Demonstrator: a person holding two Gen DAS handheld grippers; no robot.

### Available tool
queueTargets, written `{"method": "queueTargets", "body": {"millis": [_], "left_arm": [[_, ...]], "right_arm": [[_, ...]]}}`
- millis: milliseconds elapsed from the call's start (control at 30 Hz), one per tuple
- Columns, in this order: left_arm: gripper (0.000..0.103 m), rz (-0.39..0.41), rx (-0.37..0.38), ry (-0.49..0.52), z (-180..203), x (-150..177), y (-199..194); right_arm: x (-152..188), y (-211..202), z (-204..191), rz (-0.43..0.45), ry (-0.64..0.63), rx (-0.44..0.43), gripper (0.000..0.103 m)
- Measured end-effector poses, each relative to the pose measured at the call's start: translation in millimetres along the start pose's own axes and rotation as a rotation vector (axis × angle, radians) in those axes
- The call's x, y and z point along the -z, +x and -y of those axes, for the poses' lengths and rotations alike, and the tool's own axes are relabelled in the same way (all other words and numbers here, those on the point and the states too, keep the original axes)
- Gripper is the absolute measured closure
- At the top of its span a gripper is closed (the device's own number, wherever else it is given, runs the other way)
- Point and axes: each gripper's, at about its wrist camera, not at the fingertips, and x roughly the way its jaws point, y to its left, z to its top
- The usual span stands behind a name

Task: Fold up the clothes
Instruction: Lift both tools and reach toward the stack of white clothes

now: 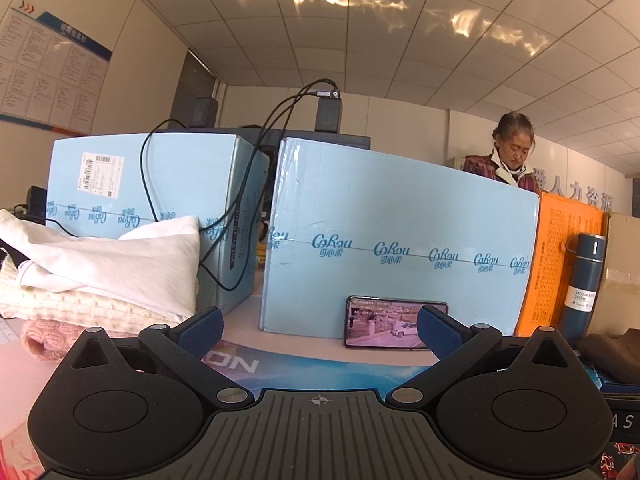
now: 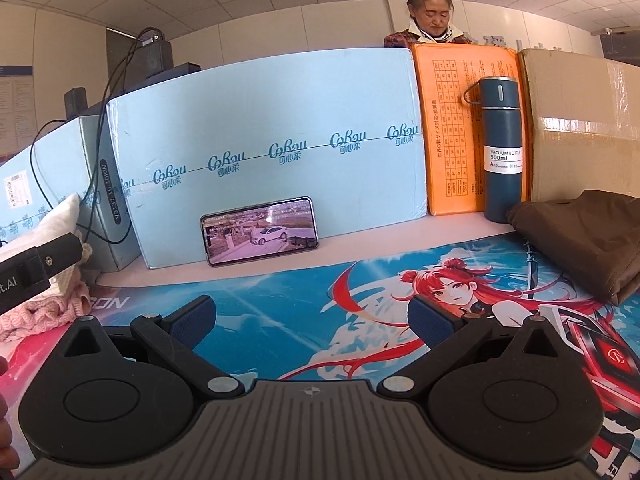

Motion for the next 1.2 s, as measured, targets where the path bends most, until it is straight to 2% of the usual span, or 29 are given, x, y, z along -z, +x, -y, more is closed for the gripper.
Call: {"method": "queueTargets", "body": {"millis": [133, 333, 433, 567, 633, 733, 833, 967, 1100, 1200], "left_arm": [[0.0, 0.053, -0.088, 0.059, -24, -6, -12], [0.0, 0.143, -0.257, 0.026, -85, -32, -20], [0.0, 0.197, -0.304, -0.043, -125, -54, -21], [0.0, 0.292, -0.384, -0.193, -180, -86, -26], [0.0, 0.275, -0.431, -0.246, -204, -94, -18], [0.0, 0.231, -0.44, -0.336, -232, -89, -5], [0.0, 0.226, -0.4, -0.436, -253, -70, 3], [0.0, 0.222, -0.341, -0.568, -280, -42, 13], [0.0, 0.255, -0.178, -0.722, -313, -21, 13], [0.0, 0.244, -0.043, -0.825, -330, -6, 26]], "right_arm": [[4, -5, -21, -0.021, -0.01, -0.055, 0.0], [9, -12, -62, 0.0, -0.08, -0.171, 0.0], [7, -13, -84, 0.02, -0.105, -0.245, 0.0], [5, -10, -102, 0.047, -0.096, -0.265, 0.0], [1, -7, -110, 0.057, -0.085, -0.279, 0.0], [-10, 1, -123, 0.089, -0.077, -0.299, 0.0], [-25, 15, -142, 0.12, -0.08, -0.336, 0.0], [-40, 41, -167, 0.104, -0.093, -0.439, 0.0], [-49, 71, -192, 0.055, -0.111, -0.548, 0.0], [-53, 92, -214, 0.015, -0.111, -0.595, 0.0]]}}
